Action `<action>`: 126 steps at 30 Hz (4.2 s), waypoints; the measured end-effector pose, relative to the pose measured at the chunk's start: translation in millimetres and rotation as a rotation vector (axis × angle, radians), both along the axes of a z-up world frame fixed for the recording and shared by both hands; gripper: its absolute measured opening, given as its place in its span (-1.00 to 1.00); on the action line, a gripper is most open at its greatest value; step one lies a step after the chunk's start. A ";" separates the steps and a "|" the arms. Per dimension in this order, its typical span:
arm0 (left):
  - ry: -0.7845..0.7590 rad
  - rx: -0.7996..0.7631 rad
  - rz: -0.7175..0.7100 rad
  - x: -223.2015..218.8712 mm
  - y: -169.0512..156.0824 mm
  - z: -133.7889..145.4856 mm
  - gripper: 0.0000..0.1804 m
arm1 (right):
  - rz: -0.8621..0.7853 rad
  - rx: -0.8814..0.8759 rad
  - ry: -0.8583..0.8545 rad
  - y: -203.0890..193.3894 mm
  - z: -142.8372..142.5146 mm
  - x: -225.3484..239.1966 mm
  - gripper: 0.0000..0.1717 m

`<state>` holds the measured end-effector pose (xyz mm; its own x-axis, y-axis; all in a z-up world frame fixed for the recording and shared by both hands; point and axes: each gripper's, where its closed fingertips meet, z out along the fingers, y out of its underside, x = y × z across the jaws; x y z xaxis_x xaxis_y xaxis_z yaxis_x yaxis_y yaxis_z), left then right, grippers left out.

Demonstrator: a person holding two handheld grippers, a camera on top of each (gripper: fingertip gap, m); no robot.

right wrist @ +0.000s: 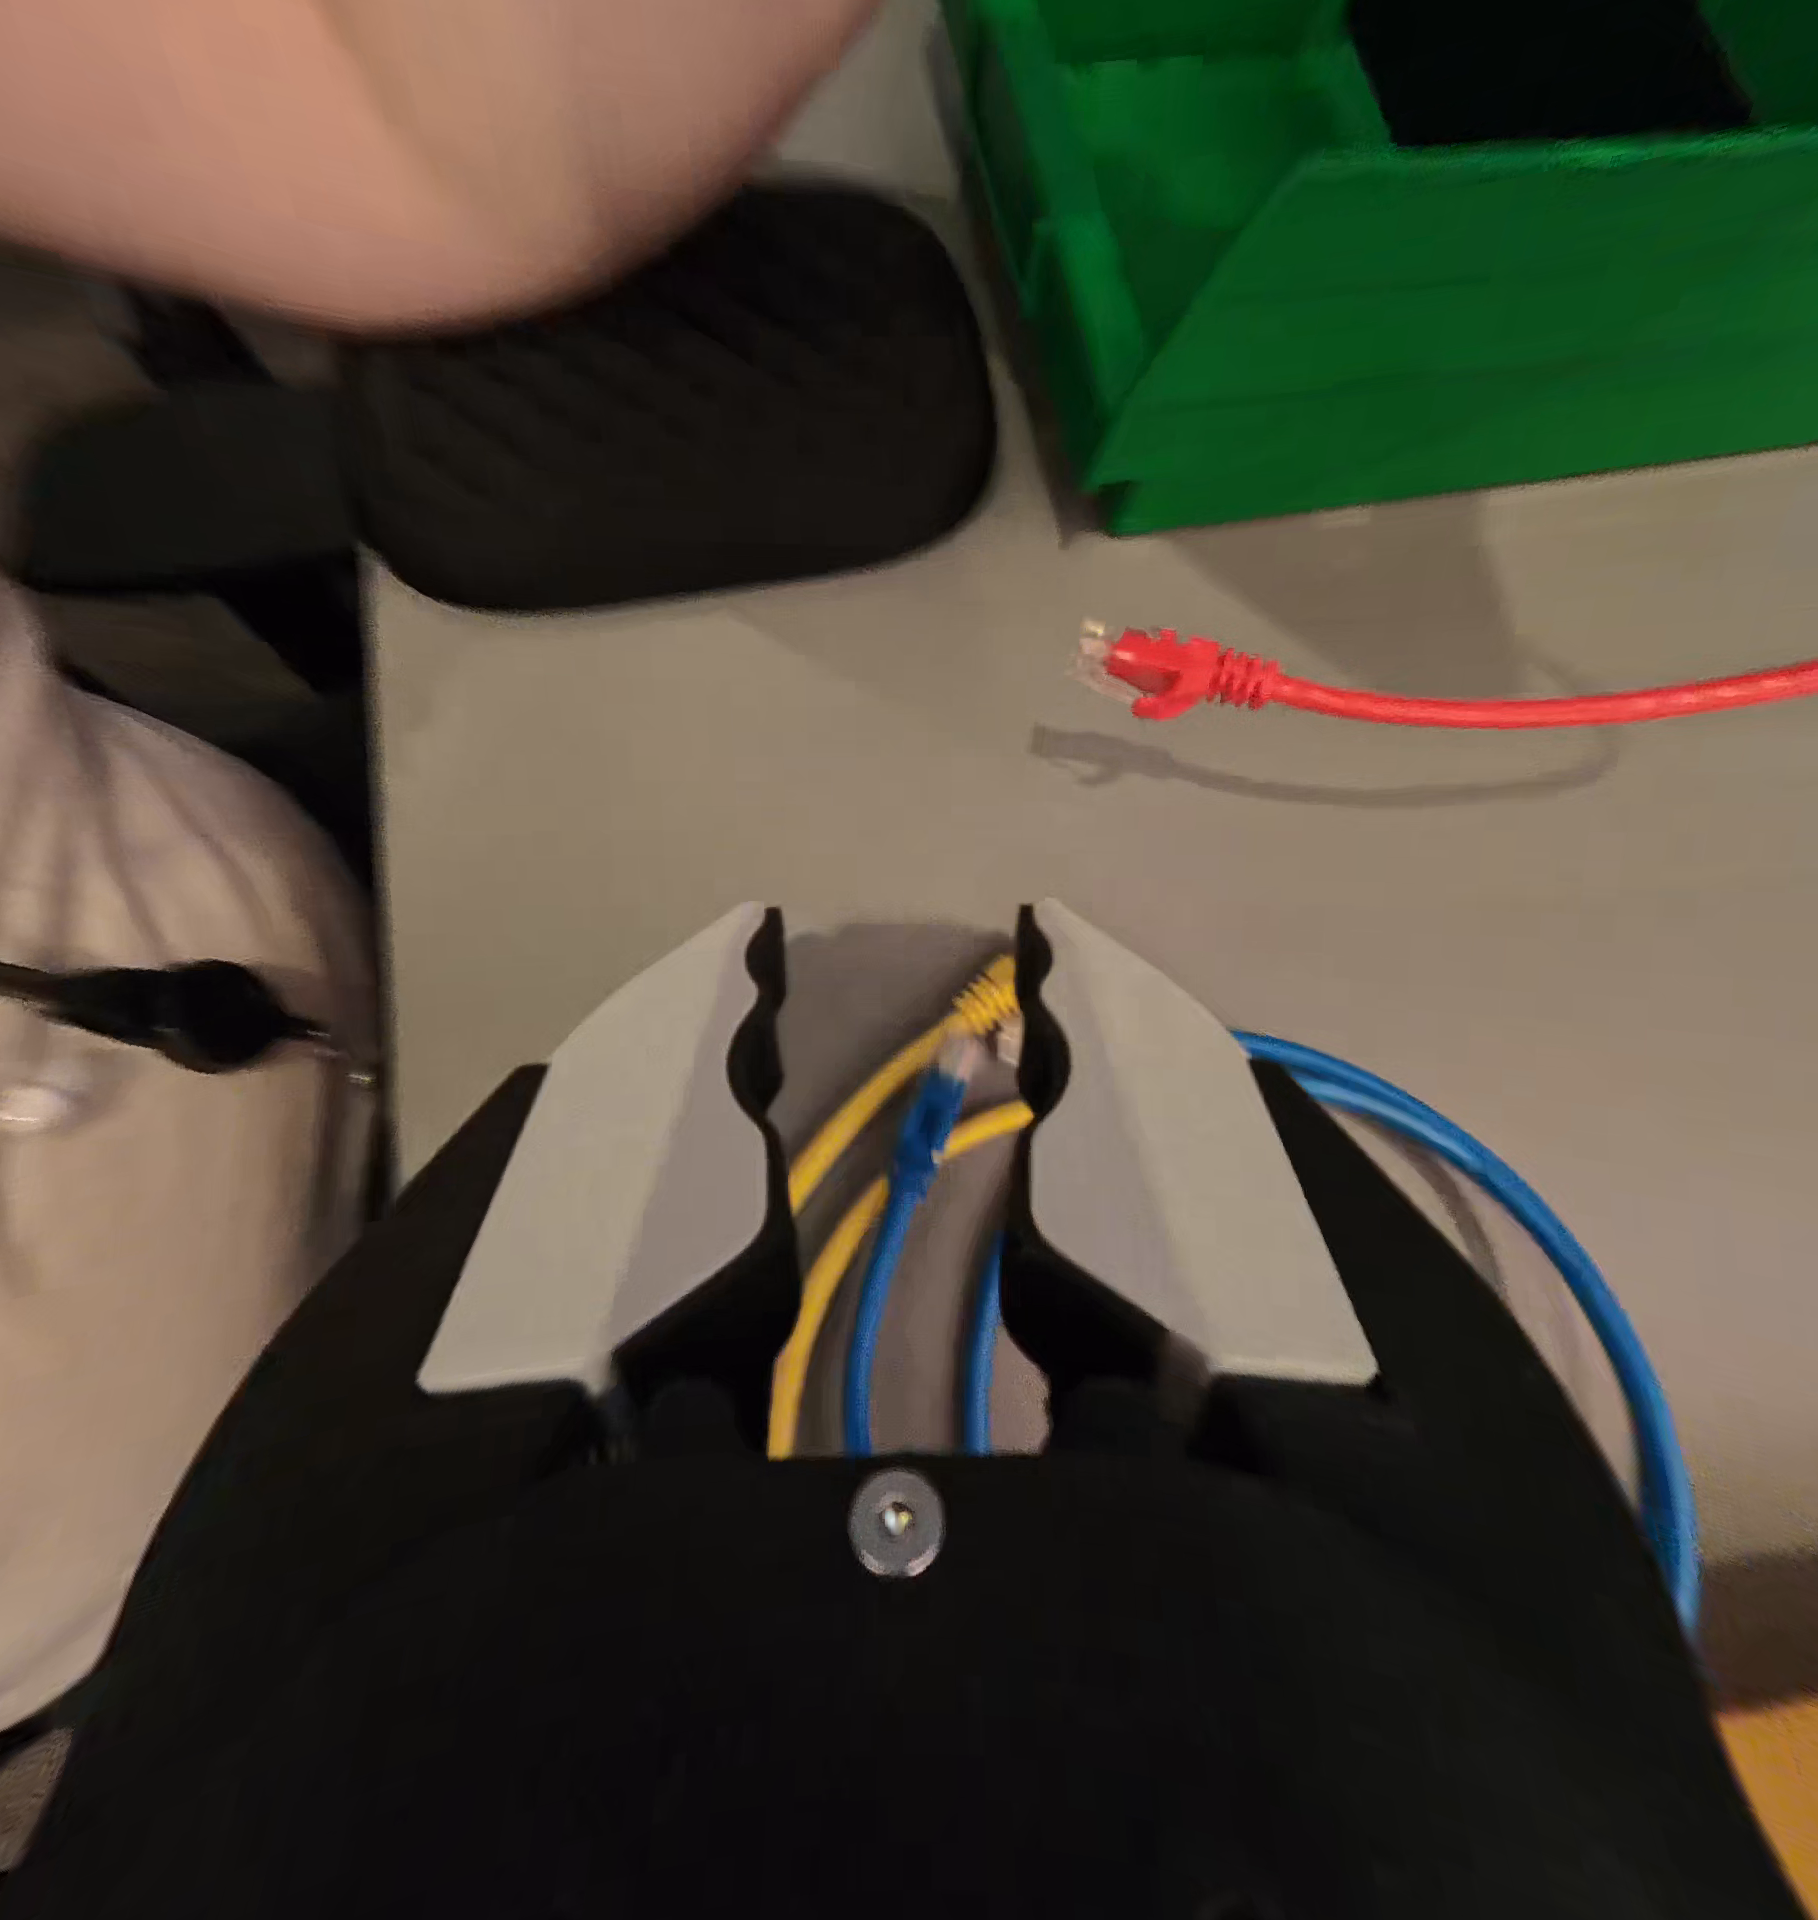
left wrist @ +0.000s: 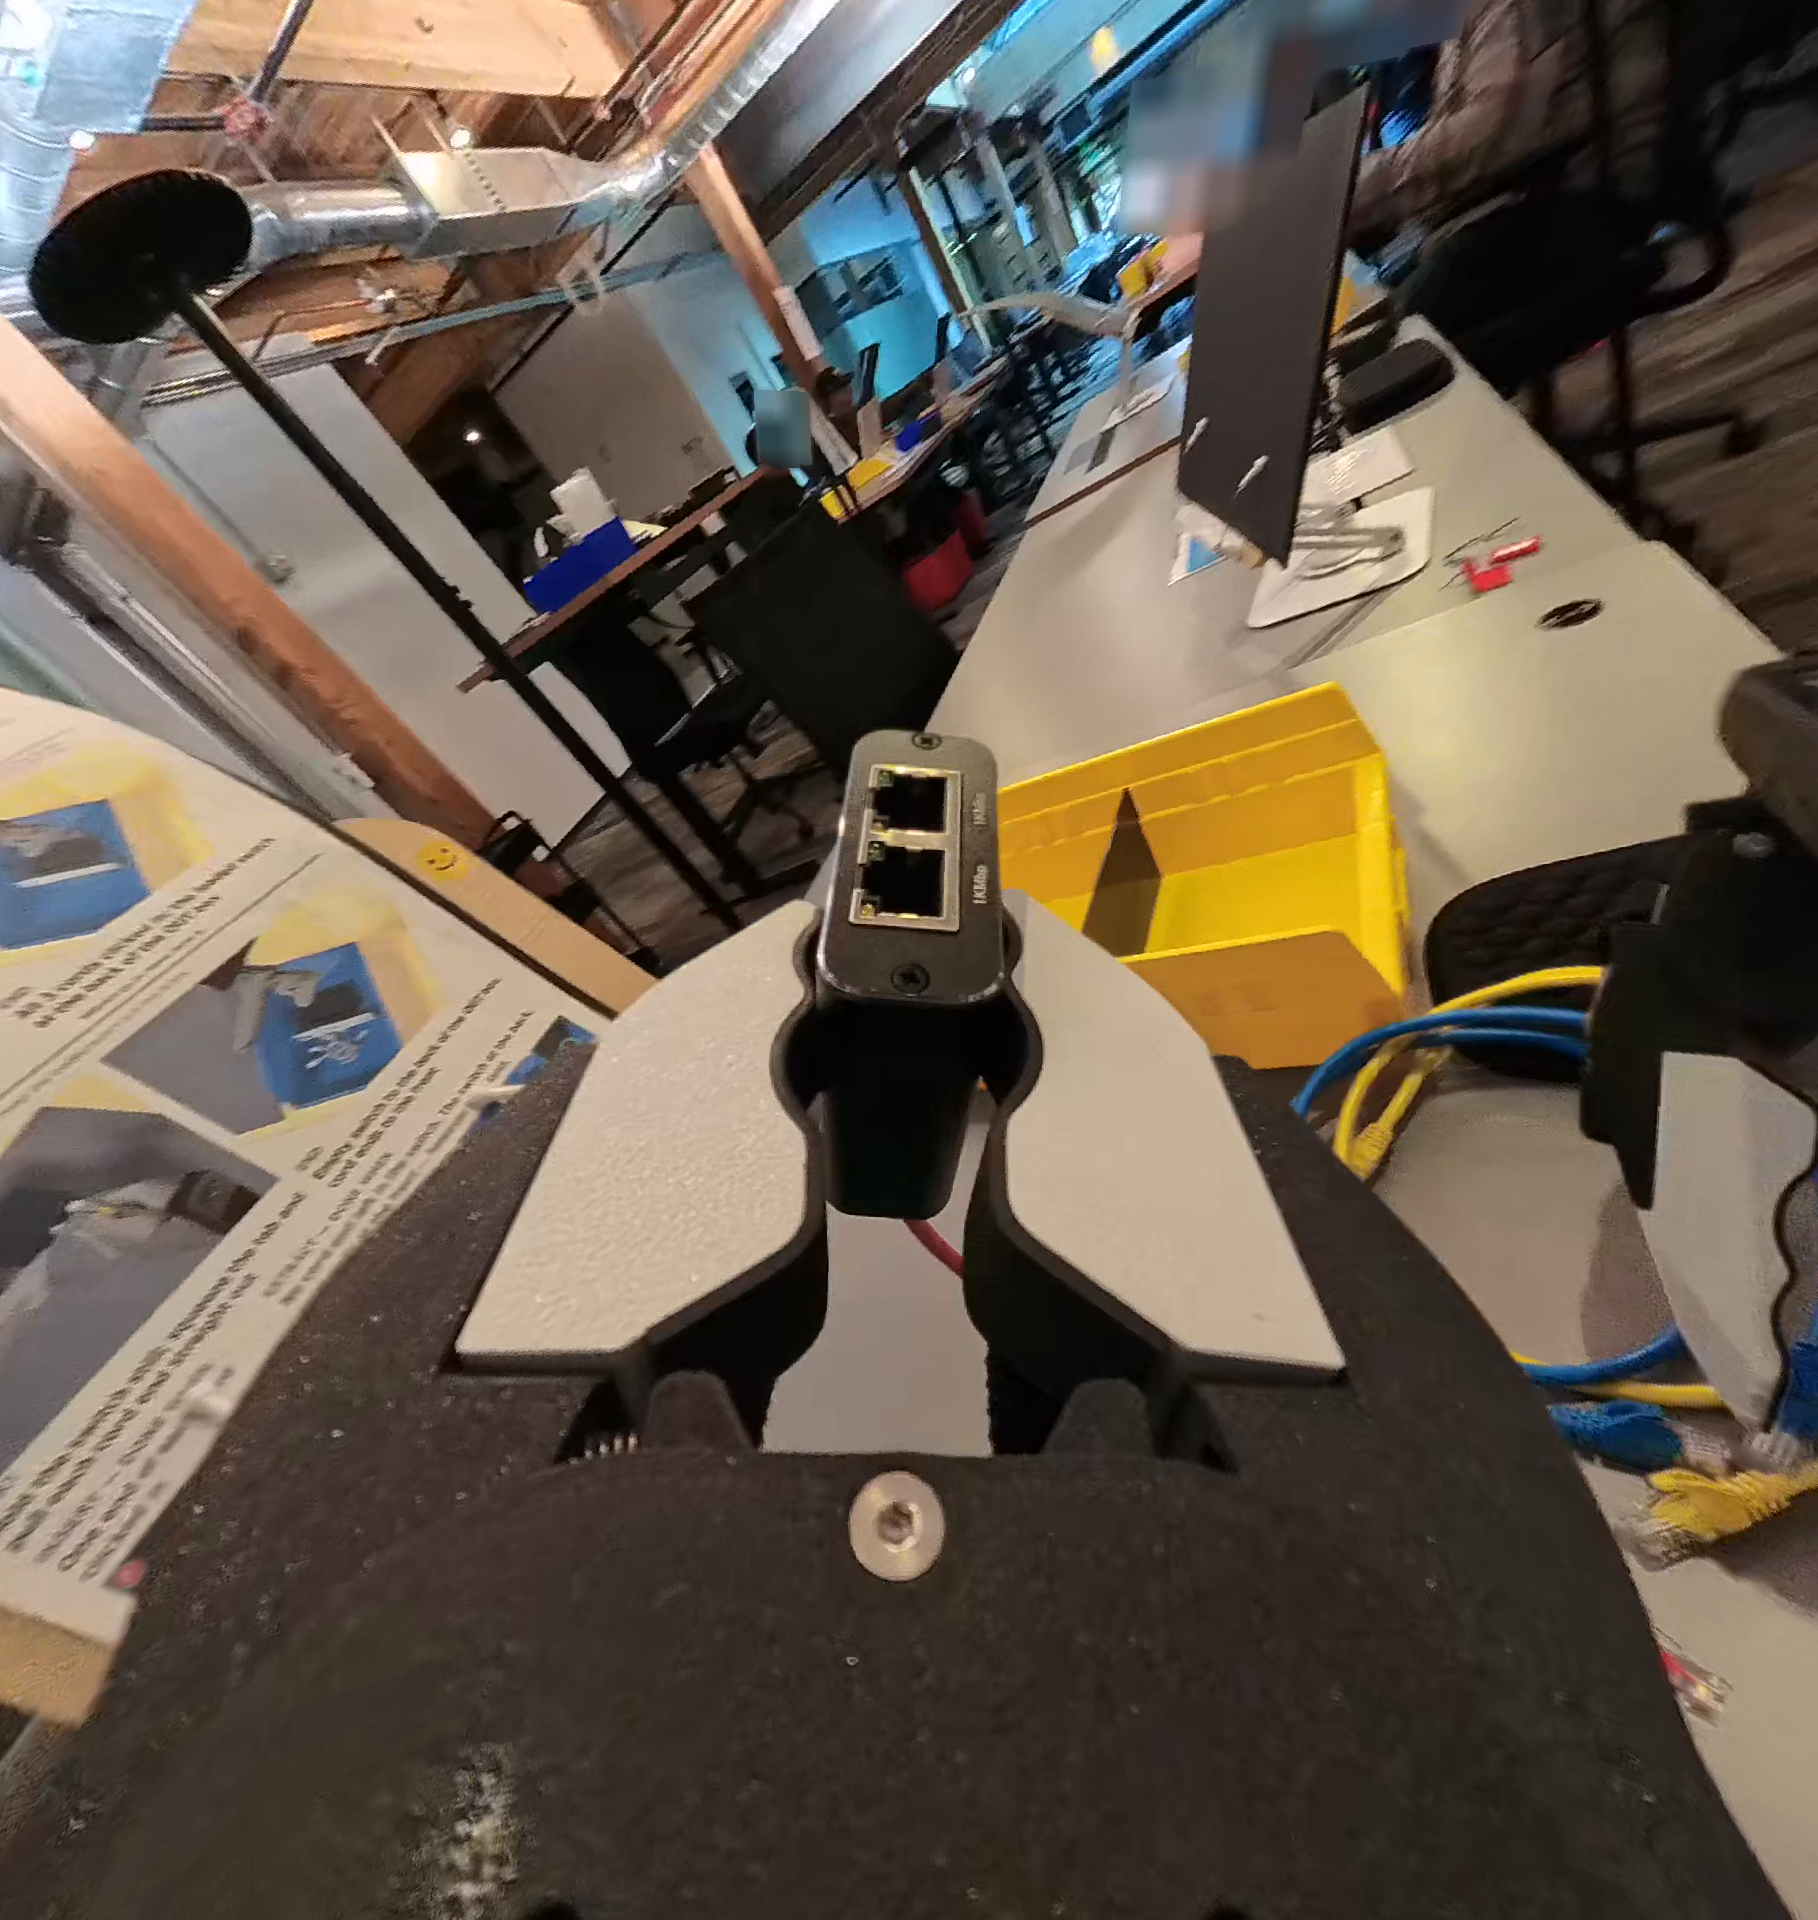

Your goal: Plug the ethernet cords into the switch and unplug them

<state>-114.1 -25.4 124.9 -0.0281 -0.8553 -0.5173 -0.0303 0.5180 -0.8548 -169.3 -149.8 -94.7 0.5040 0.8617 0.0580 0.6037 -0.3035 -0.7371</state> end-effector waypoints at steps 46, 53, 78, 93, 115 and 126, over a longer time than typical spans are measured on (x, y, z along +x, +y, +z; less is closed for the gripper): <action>0.103 0.527 0.196 6.6 -4.5 -20.9 -0.72 | -0.144 1.073 -0.451 87.0 214.2 92.4 -0.81; 0.034 0.541 0.119 4.3 -22.3 -13.5 -0.72 | 0.040 1.040 -0.493 74.8 219.6 92.5 -0.77; 0.098 0.573 0.404 32.7 10.5 -30.9 -0.72 | -0.311 1.071 -0.960 85.2 213.2 94.8 -0.93; -0.043 0.649 0.436 25.7 7.1 -11.7 -0.71 | -0.059 1.088 -0.585 57.5 226.9 53.7 -0.77; -0.067 0.564 0.288 19.5 -27.4 2.2 -0.72 | 0.112 1.202 -0.617 70.8 237.2 66.7 -0.65; 0.003 0.578 0.288 19.3 -23.8 -5.8 -0.72 | 0.183 1.195 -0.770 73.4 230.4 51.0 -0.82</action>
<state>-94.8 -49.3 119.1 0.1590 -0.4124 -0.8970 -0.2386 0.8656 -0.4402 -118.3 -76.4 135.6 -0.0966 0.1504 0.9839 0.9250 0.3784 0.0330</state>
